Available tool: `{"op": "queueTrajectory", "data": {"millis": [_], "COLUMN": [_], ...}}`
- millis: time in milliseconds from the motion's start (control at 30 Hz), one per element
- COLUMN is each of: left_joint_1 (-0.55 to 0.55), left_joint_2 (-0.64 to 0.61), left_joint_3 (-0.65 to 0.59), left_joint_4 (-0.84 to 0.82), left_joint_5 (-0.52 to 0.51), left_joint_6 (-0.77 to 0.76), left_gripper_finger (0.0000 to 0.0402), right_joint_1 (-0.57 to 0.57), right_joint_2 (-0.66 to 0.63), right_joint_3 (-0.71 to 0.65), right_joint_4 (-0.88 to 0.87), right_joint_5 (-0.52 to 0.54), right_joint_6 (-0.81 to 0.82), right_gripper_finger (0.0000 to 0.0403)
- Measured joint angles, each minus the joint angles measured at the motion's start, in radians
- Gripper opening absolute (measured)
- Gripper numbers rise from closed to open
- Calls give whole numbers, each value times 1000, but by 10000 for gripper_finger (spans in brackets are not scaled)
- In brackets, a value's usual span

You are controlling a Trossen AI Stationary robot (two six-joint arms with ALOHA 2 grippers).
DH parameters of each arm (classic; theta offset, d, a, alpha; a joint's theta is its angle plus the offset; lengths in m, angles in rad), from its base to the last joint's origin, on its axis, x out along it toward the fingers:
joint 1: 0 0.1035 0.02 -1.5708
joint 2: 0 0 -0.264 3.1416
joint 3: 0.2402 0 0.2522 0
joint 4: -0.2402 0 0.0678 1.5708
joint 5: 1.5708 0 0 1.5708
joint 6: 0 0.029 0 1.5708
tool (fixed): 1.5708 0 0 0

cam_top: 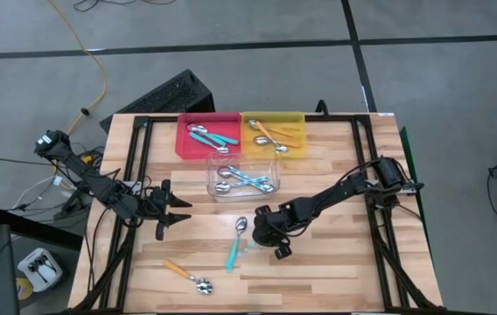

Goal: Sort silverware by color (type)
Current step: Put the green patterned spoon into the transparent bin

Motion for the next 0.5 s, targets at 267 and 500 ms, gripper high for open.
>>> {"op": "queueTrajectory", "data": {"millis": [267,500], "left_joint_1": [0,0], "left_joint_2": [0,0], "left_joint_3": [0,0], "left_joint_4": [-3,-3], "left_joint_5": [0,-18], "left_joint_6": [-7,-7], "left_gripper_finger": [155,155], "right_joint_1": [4,24], "right_joint_2": [0,1], "right_joint_3": [0,-1], "right_joint_4": [-2,12], "right_joint_5": [6,38], "right_joint_6": [72,91], "right_gripper_finger": [25,25]}}
